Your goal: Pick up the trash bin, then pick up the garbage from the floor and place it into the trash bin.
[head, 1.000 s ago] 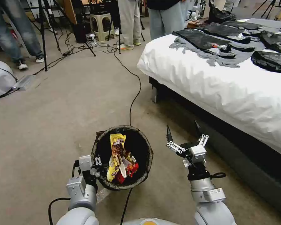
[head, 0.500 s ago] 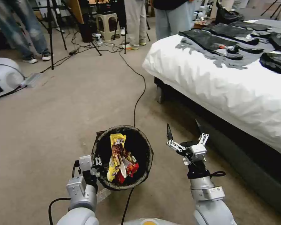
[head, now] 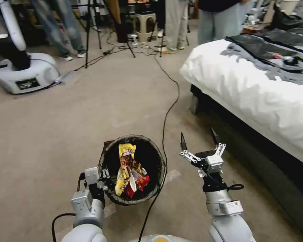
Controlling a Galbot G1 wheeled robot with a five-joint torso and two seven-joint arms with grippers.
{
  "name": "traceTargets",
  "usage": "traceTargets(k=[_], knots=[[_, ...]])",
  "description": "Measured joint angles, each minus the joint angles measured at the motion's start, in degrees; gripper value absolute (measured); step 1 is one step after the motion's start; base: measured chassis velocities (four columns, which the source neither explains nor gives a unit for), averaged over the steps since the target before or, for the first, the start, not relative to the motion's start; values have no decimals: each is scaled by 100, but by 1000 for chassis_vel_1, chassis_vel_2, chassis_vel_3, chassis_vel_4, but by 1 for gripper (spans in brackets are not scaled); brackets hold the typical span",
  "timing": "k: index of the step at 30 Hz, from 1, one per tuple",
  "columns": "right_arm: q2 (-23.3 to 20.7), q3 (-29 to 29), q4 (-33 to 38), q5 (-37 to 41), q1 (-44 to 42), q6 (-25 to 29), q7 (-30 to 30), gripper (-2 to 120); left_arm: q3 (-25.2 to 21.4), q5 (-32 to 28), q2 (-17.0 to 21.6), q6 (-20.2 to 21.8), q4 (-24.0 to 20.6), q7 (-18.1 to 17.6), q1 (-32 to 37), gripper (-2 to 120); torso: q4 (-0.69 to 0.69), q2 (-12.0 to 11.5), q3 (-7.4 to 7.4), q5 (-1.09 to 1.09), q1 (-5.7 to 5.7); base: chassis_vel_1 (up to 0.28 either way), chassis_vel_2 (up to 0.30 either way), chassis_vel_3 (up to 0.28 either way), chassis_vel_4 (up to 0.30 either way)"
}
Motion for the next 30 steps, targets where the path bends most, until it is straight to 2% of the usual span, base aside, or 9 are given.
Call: traceTargets(k=[30], knots=[[-35,-17,-27,-10,21,-12,-66,100,13,20,6,-8,13,1,-16,0,1,0,0,0,0,97,93,93,91]])
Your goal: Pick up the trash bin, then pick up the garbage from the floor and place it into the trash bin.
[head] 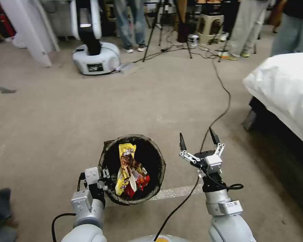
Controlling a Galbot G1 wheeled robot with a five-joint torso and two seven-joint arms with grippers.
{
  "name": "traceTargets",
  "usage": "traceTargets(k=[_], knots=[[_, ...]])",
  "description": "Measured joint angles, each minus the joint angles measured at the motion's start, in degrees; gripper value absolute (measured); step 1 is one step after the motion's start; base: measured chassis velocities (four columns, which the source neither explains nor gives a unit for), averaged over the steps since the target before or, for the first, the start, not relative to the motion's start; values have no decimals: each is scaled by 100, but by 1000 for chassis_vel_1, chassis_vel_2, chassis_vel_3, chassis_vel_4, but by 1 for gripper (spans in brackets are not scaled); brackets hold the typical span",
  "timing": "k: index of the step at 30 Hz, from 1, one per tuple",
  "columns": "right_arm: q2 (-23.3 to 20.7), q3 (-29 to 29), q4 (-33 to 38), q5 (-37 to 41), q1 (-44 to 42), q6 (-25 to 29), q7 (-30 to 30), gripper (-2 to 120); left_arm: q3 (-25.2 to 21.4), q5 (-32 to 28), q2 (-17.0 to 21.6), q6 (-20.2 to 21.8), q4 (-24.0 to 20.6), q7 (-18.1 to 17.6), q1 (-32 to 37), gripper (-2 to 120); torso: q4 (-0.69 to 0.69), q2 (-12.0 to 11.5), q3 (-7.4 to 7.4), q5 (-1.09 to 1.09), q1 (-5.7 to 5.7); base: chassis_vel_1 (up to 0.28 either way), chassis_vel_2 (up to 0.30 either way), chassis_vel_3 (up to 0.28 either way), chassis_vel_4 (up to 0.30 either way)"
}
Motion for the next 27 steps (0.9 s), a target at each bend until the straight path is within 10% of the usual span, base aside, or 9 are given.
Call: traceTargets(k=[19,27], knots=[[39,12,-19,3,-7,26,-39,100,-10,-146,9,60,57,-36,-72,0,-1,0,0,0,0,17,19,19,14],[64,35,-7,-48,-67,112,-56,100,-196,-1046,55,1262,-8,-158,-308,0,-1,0,0,0,0,0,0,0,0]])
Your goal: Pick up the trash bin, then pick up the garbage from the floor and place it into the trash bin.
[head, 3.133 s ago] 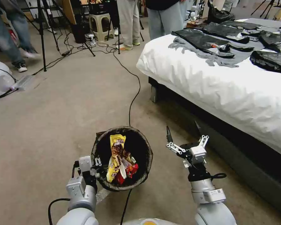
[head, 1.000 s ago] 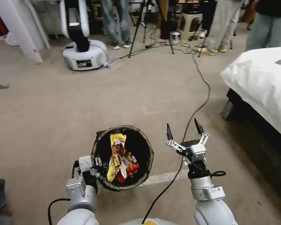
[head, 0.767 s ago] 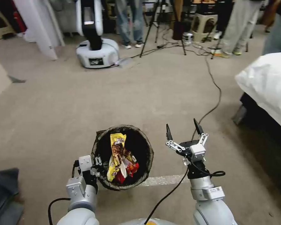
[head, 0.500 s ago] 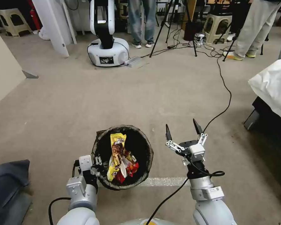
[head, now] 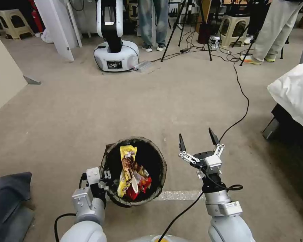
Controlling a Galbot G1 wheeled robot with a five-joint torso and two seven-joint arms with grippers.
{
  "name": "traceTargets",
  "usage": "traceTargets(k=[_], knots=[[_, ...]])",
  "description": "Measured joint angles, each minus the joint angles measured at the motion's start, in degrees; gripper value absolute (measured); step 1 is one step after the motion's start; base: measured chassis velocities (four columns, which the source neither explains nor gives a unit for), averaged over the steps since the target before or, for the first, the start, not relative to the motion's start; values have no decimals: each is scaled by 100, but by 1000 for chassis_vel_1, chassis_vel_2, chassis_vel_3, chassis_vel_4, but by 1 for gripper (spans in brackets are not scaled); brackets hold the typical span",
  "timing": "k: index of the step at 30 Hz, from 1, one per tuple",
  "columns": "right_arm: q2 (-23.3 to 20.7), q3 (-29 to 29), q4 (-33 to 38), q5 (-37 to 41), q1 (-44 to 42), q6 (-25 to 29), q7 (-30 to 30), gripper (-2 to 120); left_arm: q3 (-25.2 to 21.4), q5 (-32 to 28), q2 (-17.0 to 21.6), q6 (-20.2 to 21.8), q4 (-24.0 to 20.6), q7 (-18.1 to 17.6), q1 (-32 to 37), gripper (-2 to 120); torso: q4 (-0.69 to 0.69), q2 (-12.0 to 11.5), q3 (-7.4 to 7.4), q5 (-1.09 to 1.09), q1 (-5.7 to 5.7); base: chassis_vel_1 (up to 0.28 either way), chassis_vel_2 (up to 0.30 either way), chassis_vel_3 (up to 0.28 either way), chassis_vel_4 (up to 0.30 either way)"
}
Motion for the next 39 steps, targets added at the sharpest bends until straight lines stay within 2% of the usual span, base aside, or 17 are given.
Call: traceTargets(k=[4,6,13,28,30,33,34,35,38,39], knots=[[6,-5,-1,-29,-16,27,-2,100,-99,-233,17,298,43,-37,-120,0,-1,0,0,0,0,0,0,0,0],[-5,-41,-20,-37,2,40,-18,100,-277,-575,25,570,182,-108,-250,0,0,0,0,0,0,0,0,0,0],[-80,-67,-64,-36,16,100,-76,100,-499,-989,-16,764,450,-201,-430,0,0,0,0,-1,1,0,0,0,0],[-73,-102,-144,-107,-9,214,-178,100,-626,-1086,-63,659,742,-182,-571,1,0,0,0,0,1,0,0,0,0],[-74,-104,-149,-121,-22,232,-189,100,-629,-1078,-66,613,771,-129,-590,5,0,0,0,0,0,0,0,0,0],[-65,-146,-165,-194,-81,290,-230,100,-645,-1011,-76,414,870,27,-642,19,0,0,0,0,0,0,0,0,0],[-65,-146,-165,-194,-81,290,-230,100,-645,-1011,-76,414,870,27,-642,19,0,0,0,0,0,0,0,0,0],[-56,-164,-182,-222,-95,311,-248,100,-641,-993,-80,329,878,91,-654,27,0,0,0,0,1,0,0,0,0],[-54,-181,-211,-243,-95,325,-272,100,-634,-979,-85,229,879,144,-680,33,0,0,0,0,0,0,0,0,0],[-61,-185,-223,-244,-86,329,-286,100,-638,-967,-85,164,867,158,-695,40,0,0,0,0,0,0,0,0,0]])
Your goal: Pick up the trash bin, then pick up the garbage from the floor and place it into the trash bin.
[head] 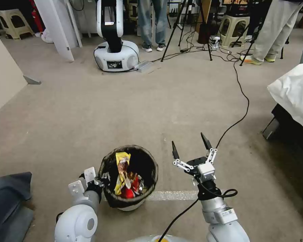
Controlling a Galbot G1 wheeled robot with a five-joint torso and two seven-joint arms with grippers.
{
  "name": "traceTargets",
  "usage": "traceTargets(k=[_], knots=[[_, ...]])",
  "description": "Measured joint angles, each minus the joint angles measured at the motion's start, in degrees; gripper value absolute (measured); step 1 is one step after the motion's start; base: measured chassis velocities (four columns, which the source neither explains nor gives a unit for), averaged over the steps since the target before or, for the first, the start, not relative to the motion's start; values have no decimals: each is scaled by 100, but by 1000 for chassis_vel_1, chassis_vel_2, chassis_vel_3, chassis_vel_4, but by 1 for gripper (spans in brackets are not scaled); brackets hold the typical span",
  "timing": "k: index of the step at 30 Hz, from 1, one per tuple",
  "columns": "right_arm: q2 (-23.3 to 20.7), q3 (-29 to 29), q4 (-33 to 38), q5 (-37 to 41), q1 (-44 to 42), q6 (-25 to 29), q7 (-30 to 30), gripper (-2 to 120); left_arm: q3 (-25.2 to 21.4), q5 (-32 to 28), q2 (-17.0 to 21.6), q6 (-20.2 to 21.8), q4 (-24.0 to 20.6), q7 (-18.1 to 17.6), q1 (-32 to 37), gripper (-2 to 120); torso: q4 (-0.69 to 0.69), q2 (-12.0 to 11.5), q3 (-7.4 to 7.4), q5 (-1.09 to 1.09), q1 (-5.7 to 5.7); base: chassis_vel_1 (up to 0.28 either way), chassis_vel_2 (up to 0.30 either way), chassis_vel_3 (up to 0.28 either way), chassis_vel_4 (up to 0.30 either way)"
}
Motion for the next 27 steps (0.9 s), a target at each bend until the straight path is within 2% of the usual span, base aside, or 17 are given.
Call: traceTargets(k=[2,3,5,6,8,10,12,16,20,23,24,27], knots=[[-10,-1,-22,0,14,4,-15,100,-7,45,5,-90,-56,43,-4,49,1,0,0,0,0,0,0,0,0],[-10,-1,-22,0,14,4,-15,100,-7,45,5,-90,-56,43,-4,49,1,0,0,0,0,0,0,0,0],[-15,-15,-61,-4,21,13,-37,100,-8,67,10,-196,-146,99,-12,59,0,0,0,0,0,0,0,0,0],[-15,-15,-61,-4,21,13,-37,100,-8,67,10,-196,-146,99,-12,59,0,0,0,0,0,0,0,0,0],[-10,-52,-100,-32,28,20,-72,100,-4,70,3,-257,-235,122,-37,71,0,0,0,0,0,0,0,0,0],[-9,-65,-103,-39,29,21,-85,100,-4,70,-1,-264,-254,125,-45,74,0,0,0,1,0,0,0,0,0],[-7,-87,-120,-50,35,21,-115,100,5,70,-6,-284,-283,129,-52,85,0,0,0,0,0,0,0,0,0],[-11,-88,-130,-57,36,22,-131,100,9,76,-8,-323,-310,135,-51,96,0,0,0,0,0,0,0,0,0],[-7,-79,-146,-63,34,33,-136,100,28,170,-6,-452,-431,194,3,100,0,0,0,0,0,0,0,0,0],[34,-75,-149,-64,44,29,-68,100,97,477,-1,-833,-572,270,176,100,1,0,0,0,0,0,0,0,0],[34,-75,-149,-64,44,29,-68,100,97,477,-1,-833,-572,270,176,100,1,0,0,0,0,0,0,0,0],[98,-54,-156,-61,64,-6,107,100,217,1009,-11,-1253,-757,367,478,100,1,0,0,0,0,0,0,0,0]])
